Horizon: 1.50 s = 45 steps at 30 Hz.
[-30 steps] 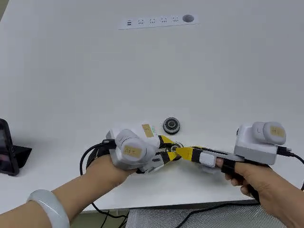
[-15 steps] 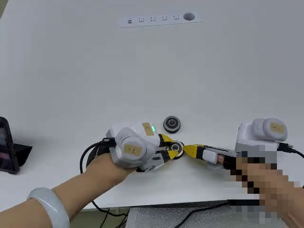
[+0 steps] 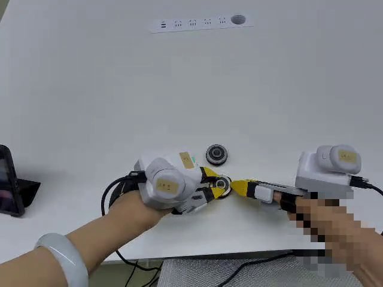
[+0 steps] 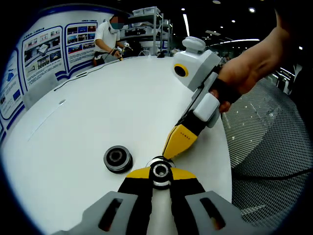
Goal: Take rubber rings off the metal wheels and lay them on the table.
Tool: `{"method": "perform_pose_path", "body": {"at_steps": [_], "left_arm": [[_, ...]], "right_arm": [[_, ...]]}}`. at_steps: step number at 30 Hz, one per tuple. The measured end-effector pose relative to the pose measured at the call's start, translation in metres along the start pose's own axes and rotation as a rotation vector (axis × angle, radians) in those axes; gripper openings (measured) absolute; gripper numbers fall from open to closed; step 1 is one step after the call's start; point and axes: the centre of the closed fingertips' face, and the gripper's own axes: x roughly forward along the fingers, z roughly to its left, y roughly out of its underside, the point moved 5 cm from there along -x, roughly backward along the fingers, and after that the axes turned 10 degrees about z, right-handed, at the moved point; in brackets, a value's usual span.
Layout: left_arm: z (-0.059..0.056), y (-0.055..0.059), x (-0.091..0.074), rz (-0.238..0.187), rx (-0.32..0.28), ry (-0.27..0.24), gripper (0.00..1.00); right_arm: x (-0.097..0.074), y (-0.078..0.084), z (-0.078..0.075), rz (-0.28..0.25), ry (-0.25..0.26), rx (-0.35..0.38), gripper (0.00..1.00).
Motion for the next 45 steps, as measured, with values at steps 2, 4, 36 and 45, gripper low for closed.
{"method": "perform_pose_path", "body": {"at_steps": [2, 4, 36, 45], "left_arm": [[0.0, 0.0, 0.0, 0.0, 0.0, 0.0, 0.13], [0.0, 0.0, 0.0, 0.0, 0.0, 0.0, 0.13], [0.001, 0.001, 0.001, -0.012, 0.019, -0.005, 0.13], [-0.004, -0.001, -0.003, -0.043, 0.019, 0.002, 0.19]], "right_arm": [[0.0, 0.0, 0.001, -0.002, -0.003, 0.005, 0.02], [0.0, 0.0, 0.002, -0.005, -0.007, 0.007, 0.02], [-0.001, -0.003, 0.007, -0.03, -0.023, 0.037, 0.02], [0.0, -0.002, 0.006, -0.028, -0.017, 0.037, 0.02]]}}
